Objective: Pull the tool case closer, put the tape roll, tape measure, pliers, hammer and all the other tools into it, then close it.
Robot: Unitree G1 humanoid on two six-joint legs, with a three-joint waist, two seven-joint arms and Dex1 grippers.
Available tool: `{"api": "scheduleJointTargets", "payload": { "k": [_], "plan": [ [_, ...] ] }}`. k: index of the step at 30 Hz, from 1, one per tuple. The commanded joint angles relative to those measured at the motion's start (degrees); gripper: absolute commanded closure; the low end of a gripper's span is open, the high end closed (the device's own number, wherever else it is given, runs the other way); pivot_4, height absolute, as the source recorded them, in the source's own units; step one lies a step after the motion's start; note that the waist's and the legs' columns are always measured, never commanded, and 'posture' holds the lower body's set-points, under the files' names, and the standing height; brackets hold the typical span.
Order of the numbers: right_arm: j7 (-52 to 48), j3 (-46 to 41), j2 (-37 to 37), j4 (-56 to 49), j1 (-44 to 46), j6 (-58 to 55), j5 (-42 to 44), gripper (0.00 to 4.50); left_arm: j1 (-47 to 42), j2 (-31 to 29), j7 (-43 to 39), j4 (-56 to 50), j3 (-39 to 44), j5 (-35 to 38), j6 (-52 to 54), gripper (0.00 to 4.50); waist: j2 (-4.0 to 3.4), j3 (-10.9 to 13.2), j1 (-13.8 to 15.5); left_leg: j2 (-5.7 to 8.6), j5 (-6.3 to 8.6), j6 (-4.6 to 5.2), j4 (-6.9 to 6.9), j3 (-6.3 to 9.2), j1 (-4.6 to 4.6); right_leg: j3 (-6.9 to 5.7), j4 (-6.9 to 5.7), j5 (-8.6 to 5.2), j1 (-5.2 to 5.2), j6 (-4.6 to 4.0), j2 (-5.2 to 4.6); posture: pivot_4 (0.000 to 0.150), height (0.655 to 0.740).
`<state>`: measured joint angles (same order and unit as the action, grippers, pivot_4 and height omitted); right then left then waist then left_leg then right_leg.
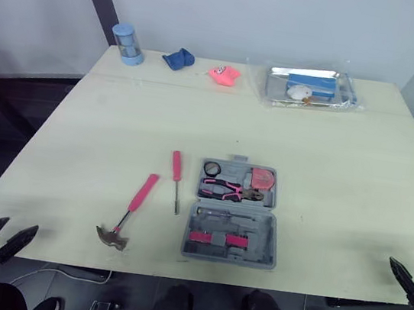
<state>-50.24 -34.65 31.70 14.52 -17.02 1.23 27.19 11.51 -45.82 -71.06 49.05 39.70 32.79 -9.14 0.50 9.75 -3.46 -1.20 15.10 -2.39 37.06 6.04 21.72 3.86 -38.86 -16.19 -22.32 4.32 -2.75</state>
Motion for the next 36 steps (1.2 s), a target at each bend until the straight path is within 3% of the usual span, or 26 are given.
{"api": "scheduleJointTargets", "payload": {
  "k": [1,14,21,36],
  "plan": [
    [-1.15,-0.95,1.71,-1.23,0.44,1.15,1.07,0.02,0.52,0.25,-0.41,-3.20,0.83,0.57,-0.67,0.00,0.00,0.00,0.00,0.00,0.00,0.00,0.00,0.00,0.00,0.00,0.00,0.00,0.00,0.00,0.00,0.150,0.7400],
    [-7.04,8.48,4.60,-22.58,2.32,-9.59,7.14,0.02,5.29,7.91,8.47,-34.03,-3.68,1.19,9.97,0.00,-0.01,-0.01,0.23,-0.03,0.00,0.00,0.01,0.00,0.02,0.04,0.01,0.01,0.01,0.01,-0.01,0.150,0.7400],
    [-10.82,14.92,7.08,-31.82,5.39,-11.87,8.38,0.02,8.41,11.98,19.07,-51.28,-9.66,-1.06,17.52,0.00,0.00,-0.01,0.86,-0.03,0.00,-0.01,0.04,0.00,0.02,0.04,0.02,0.01,0.03,0.02,0.00,0.150,0.7400],
    [-19.14,22.50,9.88,-36.80,11.15,-9.32,7.97,0.02,11.67,17.45,34.98,-64.82,-17.02,-7.31,25.59,0.00,0.03,0.01,1.17,-0.02,0.00,-0.01,0.06,0.02,0.01,0.01,0.09,0.01,0.09,0.02,0.00,0.150,0.7400]
  ]
}}
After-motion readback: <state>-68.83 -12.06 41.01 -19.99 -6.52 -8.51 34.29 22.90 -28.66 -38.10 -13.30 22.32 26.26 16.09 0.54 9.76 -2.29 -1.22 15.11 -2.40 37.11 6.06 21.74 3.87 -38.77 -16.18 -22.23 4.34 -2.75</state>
